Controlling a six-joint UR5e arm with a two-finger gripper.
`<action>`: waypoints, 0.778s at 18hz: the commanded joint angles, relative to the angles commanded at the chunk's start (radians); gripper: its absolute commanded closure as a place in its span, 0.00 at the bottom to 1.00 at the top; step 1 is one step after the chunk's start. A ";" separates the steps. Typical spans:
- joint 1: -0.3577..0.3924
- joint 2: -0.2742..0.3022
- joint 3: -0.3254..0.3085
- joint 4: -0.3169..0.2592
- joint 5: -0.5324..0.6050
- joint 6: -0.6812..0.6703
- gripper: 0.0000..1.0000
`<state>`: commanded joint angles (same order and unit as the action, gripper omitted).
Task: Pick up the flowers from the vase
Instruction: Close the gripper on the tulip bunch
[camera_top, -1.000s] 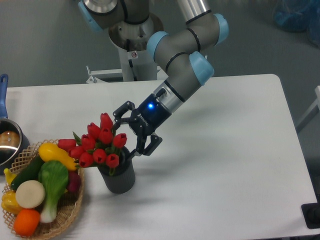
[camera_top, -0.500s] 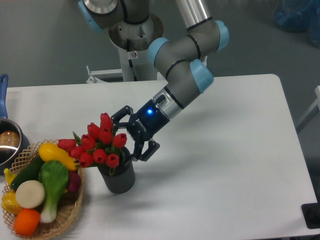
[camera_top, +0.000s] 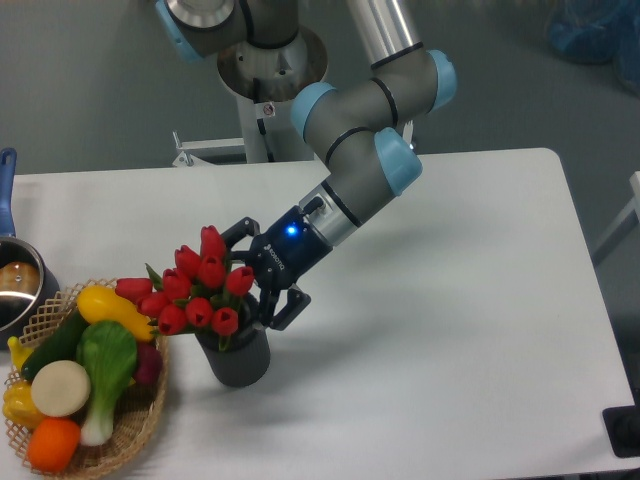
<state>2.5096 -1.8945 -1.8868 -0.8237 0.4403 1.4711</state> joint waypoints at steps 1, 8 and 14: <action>0.000 0.000 0.000 0.000 -0.005 0.002 0.00; 0.002 -0.011 0.006 0.000 -0.054 0.008 0.20; 0.009 -0.012 0.006 0.000 -0.054 0.028 0.50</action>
<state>2.5188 -1.9067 -1.8807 -0.8237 0.3866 1.4987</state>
